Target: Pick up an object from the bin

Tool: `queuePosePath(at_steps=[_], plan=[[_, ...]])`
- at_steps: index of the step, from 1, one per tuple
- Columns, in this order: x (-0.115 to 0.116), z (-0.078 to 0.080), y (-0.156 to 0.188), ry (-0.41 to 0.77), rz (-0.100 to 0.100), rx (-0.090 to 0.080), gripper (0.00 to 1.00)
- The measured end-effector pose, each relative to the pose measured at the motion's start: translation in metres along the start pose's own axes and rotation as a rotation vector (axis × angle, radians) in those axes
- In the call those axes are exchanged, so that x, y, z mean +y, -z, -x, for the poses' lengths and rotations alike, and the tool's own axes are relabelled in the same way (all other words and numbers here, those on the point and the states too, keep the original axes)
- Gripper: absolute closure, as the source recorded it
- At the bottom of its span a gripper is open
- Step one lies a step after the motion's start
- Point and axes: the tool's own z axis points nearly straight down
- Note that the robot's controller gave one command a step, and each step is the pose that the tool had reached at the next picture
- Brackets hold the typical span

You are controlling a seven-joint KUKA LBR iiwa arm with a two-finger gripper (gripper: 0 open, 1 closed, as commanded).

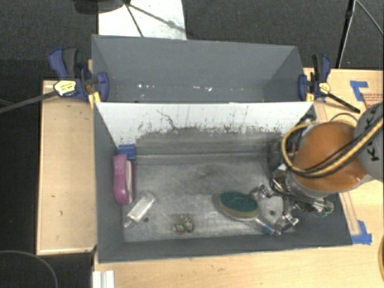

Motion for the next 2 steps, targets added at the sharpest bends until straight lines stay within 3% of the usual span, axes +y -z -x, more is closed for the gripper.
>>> queuePosePath(at_steps=[1,2], plan=[[0.013,0.003,0.033,-0.086,0.013,0.018,0.00],[0.024,0.012,0.023,-0.080,0.016,0.022,0.00]])
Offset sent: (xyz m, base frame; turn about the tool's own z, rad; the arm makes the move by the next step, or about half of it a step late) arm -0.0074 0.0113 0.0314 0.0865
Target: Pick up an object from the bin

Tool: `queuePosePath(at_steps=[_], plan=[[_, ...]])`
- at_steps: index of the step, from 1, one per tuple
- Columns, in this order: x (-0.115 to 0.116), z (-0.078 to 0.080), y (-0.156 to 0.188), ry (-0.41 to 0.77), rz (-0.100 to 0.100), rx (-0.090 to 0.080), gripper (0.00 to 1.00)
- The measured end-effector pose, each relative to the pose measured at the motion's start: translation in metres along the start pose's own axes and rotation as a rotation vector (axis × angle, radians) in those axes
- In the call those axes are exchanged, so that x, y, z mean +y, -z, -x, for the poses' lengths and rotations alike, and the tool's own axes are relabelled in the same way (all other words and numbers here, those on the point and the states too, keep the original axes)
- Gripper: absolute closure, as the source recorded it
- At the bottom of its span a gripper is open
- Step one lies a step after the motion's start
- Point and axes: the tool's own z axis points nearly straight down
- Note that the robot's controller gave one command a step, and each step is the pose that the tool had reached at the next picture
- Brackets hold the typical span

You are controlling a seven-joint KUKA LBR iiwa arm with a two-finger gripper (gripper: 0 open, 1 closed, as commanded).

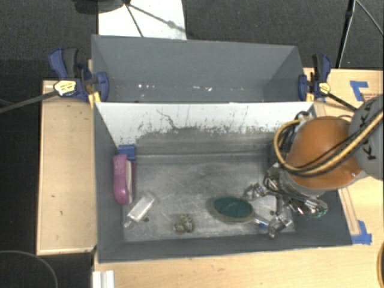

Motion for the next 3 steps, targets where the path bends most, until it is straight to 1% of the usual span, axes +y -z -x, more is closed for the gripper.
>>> queuePosePath(at_steps=[1,2,3], plan=[[-0.005,-0.001,-0.002,0.045,-0.002,-0.003,0.00],[0.014,0.007,-0.003,0.145,0.000,0.001,0.00],[0.005,0.006,-0.017,0.114,-0.006,-0.011,0.00]])
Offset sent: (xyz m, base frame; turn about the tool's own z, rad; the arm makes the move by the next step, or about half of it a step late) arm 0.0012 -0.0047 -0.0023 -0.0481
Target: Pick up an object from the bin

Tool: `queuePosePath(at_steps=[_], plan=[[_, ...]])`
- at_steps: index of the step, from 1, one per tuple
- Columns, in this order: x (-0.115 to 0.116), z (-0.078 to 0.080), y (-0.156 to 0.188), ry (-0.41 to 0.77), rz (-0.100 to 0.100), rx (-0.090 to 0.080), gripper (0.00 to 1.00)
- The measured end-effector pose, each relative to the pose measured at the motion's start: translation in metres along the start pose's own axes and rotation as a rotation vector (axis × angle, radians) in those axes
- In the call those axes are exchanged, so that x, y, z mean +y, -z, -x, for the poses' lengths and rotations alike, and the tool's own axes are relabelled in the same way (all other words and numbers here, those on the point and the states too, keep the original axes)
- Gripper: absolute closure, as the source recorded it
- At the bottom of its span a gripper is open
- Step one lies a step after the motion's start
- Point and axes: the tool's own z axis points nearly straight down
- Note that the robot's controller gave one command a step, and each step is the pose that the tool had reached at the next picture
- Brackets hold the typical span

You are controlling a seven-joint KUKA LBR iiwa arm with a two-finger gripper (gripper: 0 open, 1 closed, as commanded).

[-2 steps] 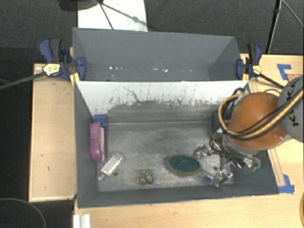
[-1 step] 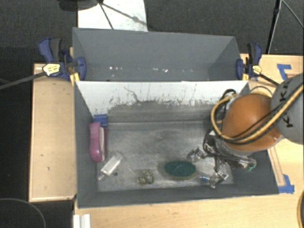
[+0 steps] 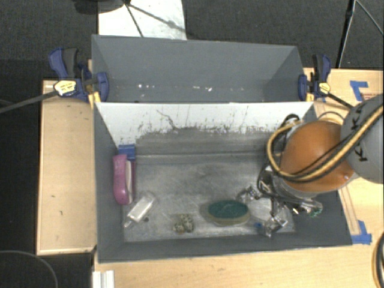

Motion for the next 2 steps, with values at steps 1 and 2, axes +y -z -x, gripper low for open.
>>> queuePosePath(at_steps=[1,2], plan=[[0.001,-0.002,-0.001,0.001,0.003,0.005,1.00],[-0.003,0.004,0.140,-0.045,-0.001,0.003,1.00]])
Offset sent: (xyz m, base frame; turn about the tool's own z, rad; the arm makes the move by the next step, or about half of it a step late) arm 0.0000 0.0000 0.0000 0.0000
